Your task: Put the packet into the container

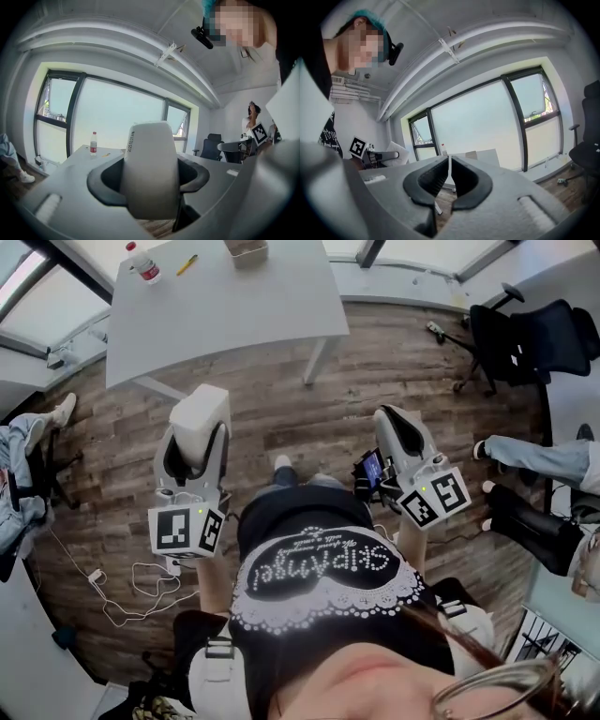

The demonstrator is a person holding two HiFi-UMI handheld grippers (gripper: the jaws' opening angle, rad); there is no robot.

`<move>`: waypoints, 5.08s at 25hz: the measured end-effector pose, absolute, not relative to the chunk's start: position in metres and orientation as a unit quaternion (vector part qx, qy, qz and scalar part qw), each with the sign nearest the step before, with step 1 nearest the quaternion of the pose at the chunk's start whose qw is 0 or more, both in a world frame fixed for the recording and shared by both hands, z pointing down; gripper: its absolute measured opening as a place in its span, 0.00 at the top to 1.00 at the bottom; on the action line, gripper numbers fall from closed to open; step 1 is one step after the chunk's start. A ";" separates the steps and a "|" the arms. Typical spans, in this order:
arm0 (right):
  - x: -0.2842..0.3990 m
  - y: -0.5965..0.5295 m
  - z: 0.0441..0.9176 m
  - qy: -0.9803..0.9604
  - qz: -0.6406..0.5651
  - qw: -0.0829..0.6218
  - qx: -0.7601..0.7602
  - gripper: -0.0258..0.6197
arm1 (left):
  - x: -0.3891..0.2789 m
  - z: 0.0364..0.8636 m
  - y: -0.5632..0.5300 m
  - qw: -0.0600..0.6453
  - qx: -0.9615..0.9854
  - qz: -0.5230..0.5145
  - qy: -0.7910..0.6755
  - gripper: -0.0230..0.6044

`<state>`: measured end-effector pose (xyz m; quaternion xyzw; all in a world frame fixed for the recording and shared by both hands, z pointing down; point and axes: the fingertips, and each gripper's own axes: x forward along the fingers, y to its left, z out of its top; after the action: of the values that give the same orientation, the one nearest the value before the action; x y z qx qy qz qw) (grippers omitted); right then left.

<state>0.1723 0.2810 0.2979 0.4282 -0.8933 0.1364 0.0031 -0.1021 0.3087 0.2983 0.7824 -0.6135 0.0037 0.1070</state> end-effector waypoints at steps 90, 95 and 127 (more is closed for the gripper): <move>0.103 -0.006 0.296 -0.895 0.158 0.017 0.418 0.93 | -0.173 0.294 0.022 0.120 0.774 -0.009 -0.621 0.52; 0.094 -0.013 0.296 -0.892 0.157 0.016 0.424 0.93 | -0.183 0.298 0.013 0.124 0.779 -0.005 -0.615 0.52; 0.093 -0.099 0.304 -0.909 0.174 0.022 0.377 0.93 | -0.167 0.302 -0.047 0.135 0.755 -0.002 -0.641 0.52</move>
<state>0.0925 -0.0986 0.3038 0.3767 -0.9095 0.1745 0.0216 -0.1666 -0.0467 0.3021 0.7552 -0.6415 -0.0018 0.1349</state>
